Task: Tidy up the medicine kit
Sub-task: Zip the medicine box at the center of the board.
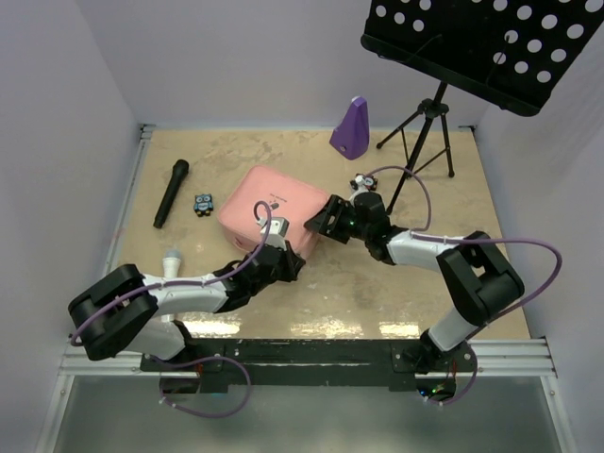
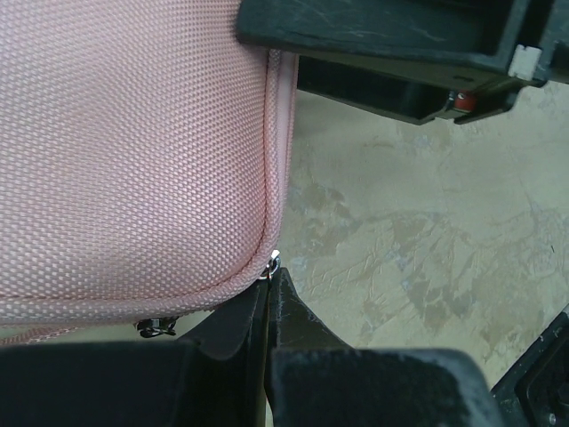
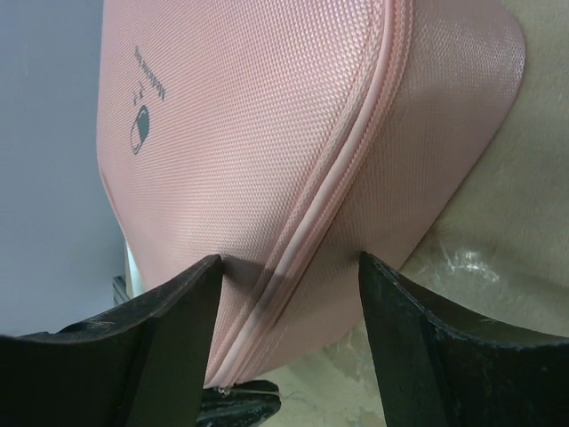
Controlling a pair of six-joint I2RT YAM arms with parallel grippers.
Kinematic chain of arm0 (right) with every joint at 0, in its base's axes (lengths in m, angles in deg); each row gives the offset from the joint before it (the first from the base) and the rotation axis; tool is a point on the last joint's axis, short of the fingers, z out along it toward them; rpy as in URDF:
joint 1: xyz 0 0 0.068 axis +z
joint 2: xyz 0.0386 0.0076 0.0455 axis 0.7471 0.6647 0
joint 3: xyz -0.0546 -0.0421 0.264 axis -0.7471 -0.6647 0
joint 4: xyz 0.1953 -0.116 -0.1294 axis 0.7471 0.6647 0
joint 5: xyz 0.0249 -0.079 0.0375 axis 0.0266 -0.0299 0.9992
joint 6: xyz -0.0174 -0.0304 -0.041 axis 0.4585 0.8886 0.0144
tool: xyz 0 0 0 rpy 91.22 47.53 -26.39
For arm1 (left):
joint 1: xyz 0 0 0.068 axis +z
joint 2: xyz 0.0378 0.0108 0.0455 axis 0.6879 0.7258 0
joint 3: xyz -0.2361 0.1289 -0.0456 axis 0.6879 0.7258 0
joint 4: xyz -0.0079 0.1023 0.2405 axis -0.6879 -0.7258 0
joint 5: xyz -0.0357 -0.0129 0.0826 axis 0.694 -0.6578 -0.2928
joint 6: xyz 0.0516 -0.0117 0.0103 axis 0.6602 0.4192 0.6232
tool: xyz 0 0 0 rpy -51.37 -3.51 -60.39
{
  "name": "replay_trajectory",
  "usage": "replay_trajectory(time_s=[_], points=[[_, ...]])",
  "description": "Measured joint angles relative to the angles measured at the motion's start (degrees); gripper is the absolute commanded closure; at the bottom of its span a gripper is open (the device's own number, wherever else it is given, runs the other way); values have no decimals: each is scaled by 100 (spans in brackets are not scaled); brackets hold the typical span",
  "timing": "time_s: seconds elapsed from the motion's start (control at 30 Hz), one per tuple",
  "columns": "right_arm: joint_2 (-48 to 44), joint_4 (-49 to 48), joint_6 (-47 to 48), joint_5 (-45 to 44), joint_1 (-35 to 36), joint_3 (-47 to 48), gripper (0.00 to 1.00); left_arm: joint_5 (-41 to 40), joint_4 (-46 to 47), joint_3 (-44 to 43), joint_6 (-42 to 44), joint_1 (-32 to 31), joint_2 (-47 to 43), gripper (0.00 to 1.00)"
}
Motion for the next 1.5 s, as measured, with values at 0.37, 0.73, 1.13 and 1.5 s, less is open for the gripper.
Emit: replay_trajectory(time_s=[0.37,0.73,1.13,1.5], points=[[472,-219,-166,157,4,354,100,31,57,-33,144,2,35,100],[546,-323,-216,203,4,393,100,31,55,15,146,-2,-26,100],[560,31,-223,645,52,531,100,-151,-426,859,-170,2,-1370,100],[601,243,-197,752,50,678,100,-511,-1390,1056,-1084,-11,-2374,100]])
